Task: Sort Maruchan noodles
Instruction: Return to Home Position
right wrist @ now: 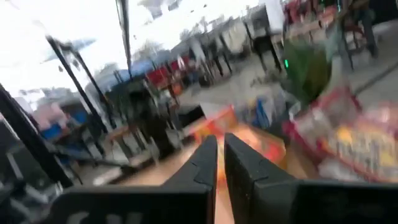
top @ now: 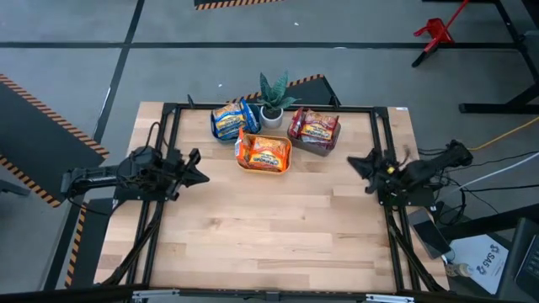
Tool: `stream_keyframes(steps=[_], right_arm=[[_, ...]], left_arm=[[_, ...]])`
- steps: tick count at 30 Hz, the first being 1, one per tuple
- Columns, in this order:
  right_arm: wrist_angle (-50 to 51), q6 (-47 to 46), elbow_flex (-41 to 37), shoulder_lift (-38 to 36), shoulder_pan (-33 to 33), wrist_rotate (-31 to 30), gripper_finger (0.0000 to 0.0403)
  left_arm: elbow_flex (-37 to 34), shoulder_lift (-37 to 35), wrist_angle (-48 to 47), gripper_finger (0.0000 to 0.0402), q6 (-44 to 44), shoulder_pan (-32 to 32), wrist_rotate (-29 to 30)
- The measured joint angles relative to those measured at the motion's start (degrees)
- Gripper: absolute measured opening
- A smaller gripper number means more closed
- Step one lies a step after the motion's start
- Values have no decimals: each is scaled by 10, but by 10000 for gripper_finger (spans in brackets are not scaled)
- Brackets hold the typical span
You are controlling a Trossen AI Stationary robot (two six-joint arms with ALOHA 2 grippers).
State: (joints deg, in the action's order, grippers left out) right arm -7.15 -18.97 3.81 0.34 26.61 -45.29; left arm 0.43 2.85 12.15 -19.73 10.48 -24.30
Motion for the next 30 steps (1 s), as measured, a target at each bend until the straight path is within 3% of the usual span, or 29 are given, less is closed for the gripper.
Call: stream_keyframes(steps=[5, 8, 12, 15, 20, 30], right_arm=[[27, -41, -34, 4, 0, -2, 17], [25, 28, -34, 19, 0, 28, 16], [25, 90, -34, 18, 0, 122, 4], [25, 92, -34, 18, 0, 149, 4], [28, 88, -33, 18, 0, 183, 6], [29, 88, -33, 18, 0, 190, 3]], left_arm=[[0, 0, -33, 0, 14, 0, 36], [0, 0, -46, 0, 47, 0, 31], [0, 0, -39, 0, 58, 0, -49], [0, 0, -40, 0, 30, -1, -132], [0, 0, -42, 0, 23, -1, -188], [0, 1, -39, 0, 23, -1, -151]])
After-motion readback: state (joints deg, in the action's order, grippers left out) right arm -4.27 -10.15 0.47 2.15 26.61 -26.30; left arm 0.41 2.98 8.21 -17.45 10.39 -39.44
